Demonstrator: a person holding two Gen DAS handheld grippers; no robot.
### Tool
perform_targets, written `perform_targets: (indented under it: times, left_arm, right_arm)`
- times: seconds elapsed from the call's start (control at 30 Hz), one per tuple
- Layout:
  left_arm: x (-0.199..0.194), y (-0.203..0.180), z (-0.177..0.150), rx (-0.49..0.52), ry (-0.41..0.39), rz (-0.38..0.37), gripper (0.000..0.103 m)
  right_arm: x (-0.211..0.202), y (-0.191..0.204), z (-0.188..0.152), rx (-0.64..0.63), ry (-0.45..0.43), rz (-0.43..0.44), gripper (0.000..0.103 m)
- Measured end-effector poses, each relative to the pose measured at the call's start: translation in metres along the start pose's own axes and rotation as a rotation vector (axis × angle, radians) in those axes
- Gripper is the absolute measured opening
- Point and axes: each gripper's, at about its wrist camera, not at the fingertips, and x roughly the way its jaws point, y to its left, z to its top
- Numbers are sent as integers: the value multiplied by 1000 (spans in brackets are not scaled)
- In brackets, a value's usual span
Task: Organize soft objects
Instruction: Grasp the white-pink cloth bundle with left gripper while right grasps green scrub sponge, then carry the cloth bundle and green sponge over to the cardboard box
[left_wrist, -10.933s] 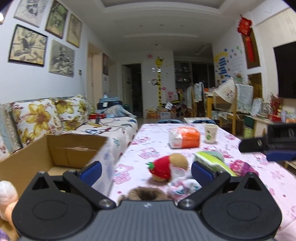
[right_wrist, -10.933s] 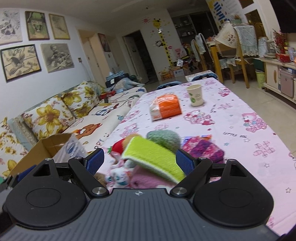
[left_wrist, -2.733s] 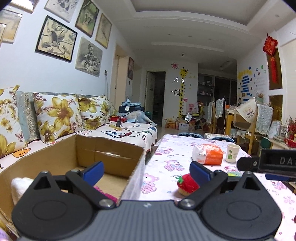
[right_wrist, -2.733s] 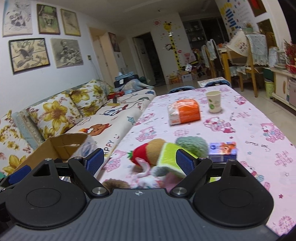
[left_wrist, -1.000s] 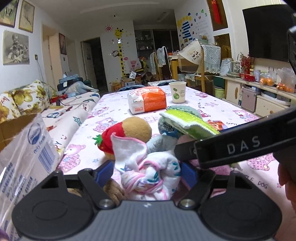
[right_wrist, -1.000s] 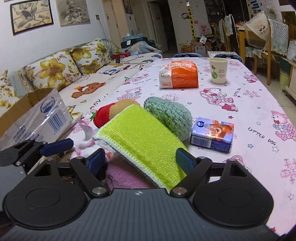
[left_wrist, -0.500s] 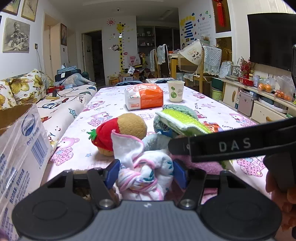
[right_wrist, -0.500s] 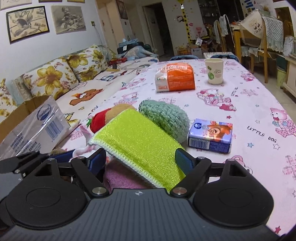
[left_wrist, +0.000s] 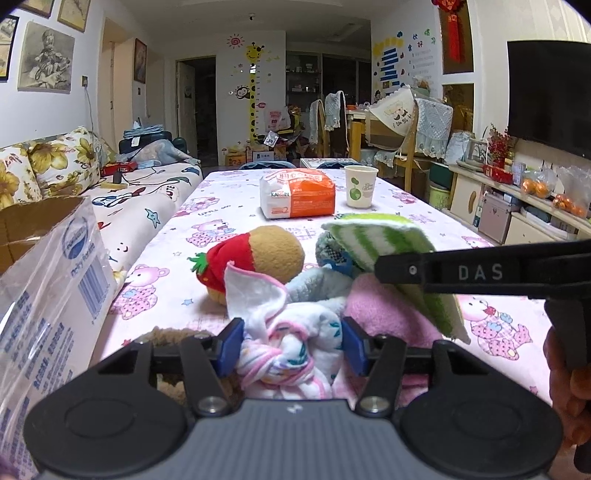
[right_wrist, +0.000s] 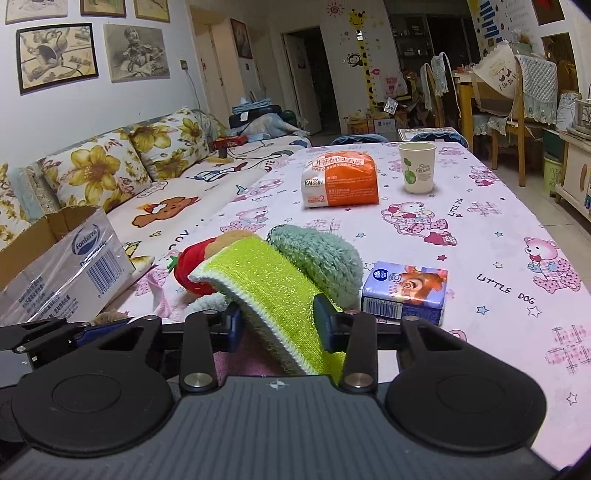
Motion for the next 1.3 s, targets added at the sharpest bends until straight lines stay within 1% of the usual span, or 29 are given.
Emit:
perform_targets:
  times: [0.2, 0.33, 0.47, 0.57, 0.73, 1.0, 1.3]
  left_arm:
    - [-8, 8, 2, -29, -29, -10, 56]
    - [-16, 12, 5, -55, -59, -30, 56]
    - [-21, 17, 7, -82, -82, -60, 56]
    - [-25, 17, 7, -82, -96, -68, 56]
    - [-31, 20, 7, -79, -114, -70, 56]
    - [-33, 15, 7, -83, -131, -88, 56]
    - [-43, 6, 6, -64, -156, -107, 56]
  right_arm:
    - [-7, -3, 2, 23, -16, -15, 38]
    - [-10, -8, 3, 62, -19, -15, 36]
    - [-14, -14, 3, 135, -14, 13, 35]
    - [-20, -20, 4, 196, -13, 41, 35]
    - [-30, -23, 1, 259, -25, 66, 35]
    - [-46, -13, 0, 239, -67, 42, 33]
    - [-59, -17, -9, 259, -73, -11, 32]
